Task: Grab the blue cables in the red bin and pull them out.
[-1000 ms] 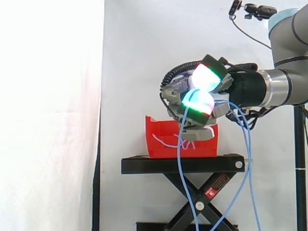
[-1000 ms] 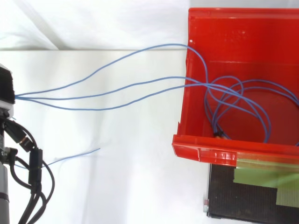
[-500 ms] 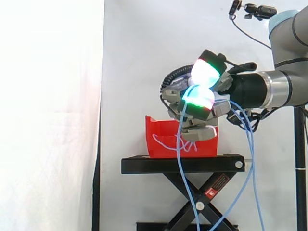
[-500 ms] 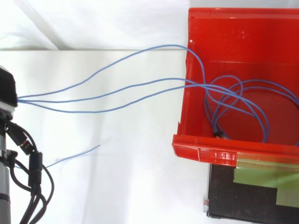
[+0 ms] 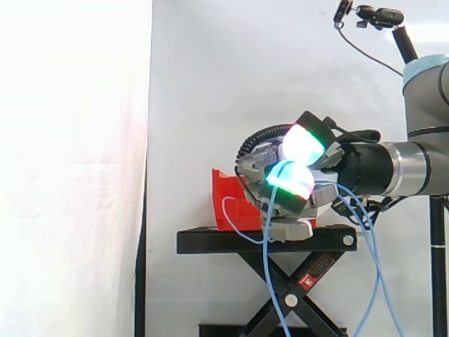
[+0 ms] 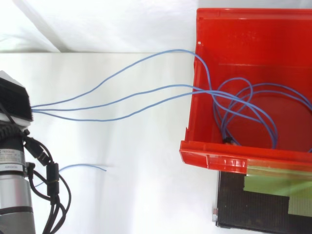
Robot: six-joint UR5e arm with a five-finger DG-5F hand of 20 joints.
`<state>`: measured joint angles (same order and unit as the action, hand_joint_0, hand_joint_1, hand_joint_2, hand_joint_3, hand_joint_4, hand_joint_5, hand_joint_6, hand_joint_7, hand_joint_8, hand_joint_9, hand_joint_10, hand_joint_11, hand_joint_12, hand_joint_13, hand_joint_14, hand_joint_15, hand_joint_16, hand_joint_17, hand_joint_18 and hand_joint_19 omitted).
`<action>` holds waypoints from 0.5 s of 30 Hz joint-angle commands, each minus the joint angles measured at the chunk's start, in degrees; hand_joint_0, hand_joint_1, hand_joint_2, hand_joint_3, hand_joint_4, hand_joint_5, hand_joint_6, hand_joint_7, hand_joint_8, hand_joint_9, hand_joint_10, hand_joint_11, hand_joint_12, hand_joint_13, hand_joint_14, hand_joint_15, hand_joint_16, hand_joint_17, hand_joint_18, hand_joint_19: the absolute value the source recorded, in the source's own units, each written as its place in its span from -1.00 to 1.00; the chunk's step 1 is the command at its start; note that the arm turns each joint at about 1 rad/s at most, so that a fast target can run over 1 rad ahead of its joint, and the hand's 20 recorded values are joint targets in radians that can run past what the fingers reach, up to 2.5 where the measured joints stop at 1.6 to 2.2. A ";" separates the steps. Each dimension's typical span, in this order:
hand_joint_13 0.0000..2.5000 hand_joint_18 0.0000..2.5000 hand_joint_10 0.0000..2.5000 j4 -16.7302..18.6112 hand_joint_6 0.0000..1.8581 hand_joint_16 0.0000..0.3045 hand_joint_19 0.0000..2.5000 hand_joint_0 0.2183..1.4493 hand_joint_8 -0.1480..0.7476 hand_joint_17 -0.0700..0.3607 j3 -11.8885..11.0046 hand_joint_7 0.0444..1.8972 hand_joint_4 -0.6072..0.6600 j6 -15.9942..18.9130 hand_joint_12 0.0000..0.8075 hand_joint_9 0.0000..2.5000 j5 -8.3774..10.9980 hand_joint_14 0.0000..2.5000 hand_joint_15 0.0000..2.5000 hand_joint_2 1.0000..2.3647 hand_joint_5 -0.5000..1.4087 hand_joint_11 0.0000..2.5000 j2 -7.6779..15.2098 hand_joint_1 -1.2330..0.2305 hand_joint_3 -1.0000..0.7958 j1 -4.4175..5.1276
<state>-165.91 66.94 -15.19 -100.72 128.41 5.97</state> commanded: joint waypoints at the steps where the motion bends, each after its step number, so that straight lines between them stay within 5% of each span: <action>1: -0.12 -0.10 -0.27 0.76 0.72 -0.74 -0.14 0.43 0.10 -0.26 0.21 -0.96 0.13 0.03 -0.14 -0.43 0.08 1.00 -0.86 -0.98 0.01 -0.10 0.00 -0.68 -0.55 0.01; 9: -0.12 -0.10 -0.28 0.59 0.72 -0.74 -0.14 0.42 0.09 -0.26 0.21 -0.96 0.13 7.24 -0.14 -0.43 -0.10 1.00 -0.86 -0.98 0.01 -0.11 0.00 -0.68 -0.54 0.10; 15: -0.12 -0.11 -0.29 0.68 0.72 -0.74 -0.15 0.42 0.09 -0.26 0.21 -0.96 0.14 6.89 -0.14 -0.43 -0.01 1.00 -0.86 -0.98 0.01 -0.11 0.00 -0.68 -0.55 0.10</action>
<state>-165.30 67.15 -8.28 -100.75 128.40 6.06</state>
